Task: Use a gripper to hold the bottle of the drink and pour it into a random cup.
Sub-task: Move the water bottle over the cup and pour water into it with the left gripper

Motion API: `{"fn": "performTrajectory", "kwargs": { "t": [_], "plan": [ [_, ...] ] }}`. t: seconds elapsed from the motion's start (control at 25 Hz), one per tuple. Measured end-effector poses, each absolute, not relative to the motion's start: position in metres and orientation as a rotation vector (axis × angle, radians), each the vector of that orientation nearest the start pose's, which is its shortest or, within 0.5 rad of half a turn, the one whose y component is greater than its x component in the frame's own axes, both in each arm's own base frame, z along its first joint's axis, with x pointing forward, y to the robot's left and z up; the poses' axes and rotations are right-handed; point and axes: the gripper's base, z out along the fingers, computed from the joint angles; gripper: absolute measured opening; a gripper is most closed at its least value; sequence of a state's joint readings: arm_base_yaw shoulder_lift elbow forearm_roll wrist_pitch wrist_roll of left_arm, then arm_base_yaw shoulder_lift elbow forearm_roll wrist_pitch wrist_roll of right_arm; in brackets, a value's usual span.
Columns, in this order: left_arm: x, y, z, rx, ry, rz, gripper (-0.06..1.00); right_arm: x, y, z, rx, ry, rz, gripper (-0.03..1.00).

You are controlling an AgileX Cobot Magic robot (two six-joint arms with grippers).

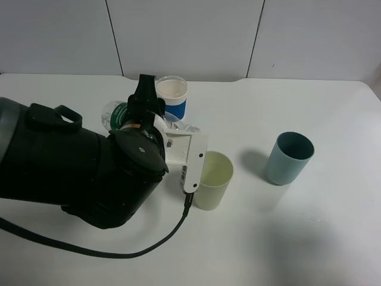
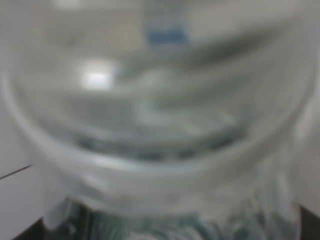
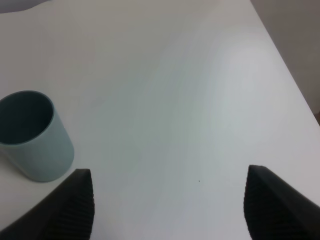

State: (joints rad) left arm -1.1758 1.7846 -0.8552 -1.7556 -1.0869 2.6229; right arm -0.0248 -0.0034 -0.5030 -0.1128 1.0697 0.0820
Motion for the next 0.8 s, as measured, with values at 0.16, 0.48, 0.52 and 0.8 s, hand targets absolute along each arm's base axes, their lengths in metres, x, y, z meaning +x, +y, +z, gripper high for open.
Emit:
{"fn": "performTrajectory", "kwargs": {
  "t": [0.16, 0.48, 0.52, 0.8],
  "plan": [
    [0.1879, -0.2442, 0.1773, 1.649, 1.572, 1.179, 0.55, -0.0066, -0.0088, 0.2778, 0.115, 2.040, -0.099, 0.63],
    [0.1881, -0.2440, 0.1778, 1.652, 1.568, 1.188, 0.55, -0.0066, -0.0088, 0.2778, 0.115, 2.040, -0.099, 0.63],
    [0.1881, -0.2440, 0.1778, 1.653, 1.567, 1.189, 0.55, -0.0066, -0.0088, 0.2778, 0.115, 2.040, -0.099, 0.63],
    [0.1881, -0.2439, 0.1778, 1.653, 1.568, 1.190, 0.55, -0.0066, -0.0088, 0.2778, 0.115, 2.040, -0.099, 0.63]
  ]
}}
